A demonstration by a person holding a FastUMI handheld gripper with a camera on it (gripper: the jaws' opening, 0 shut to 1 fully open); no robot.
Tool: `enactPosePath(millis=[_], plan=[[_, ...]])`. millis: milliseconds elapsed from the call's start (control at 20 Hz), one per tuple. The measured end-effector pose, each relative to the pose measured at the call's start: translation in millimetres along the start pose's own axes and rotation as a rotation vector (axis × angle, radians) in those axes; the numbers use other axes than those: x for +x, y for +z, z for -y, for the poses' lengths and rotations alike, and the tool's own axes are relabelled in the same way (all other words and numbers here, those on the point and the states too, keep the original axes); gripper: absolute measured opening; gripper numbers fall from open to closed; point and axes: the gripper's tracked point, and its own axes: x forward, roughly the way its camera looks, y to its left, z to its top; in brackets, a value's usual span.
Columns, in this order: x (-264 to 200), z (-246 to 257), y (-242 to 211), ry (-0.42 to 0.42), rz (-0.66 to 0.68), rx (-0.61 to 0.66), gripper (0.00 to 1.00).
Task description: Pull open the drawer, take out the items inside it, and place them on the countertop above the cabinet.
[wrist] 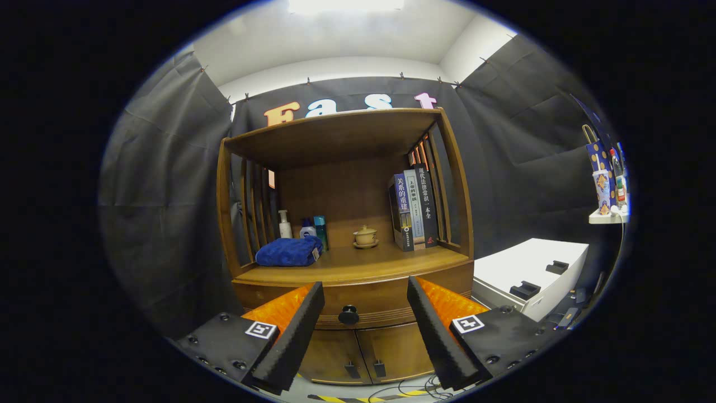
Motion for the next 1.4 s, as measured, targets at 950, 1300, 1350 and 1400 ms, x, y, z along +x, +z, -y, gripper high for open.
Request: enactPosePath(millis=[950,1300,1350,1400], plan=[[132,-24,-165,0.066,-0.244,-0.011,0.98],[150,-26,-183,0.067,-0.274,-0.013,0.6],[150,-28,-186,0.068,-0.289,0.001,0.54],[151,-30,-182,0.064,-0.286,0.022,0.49]])
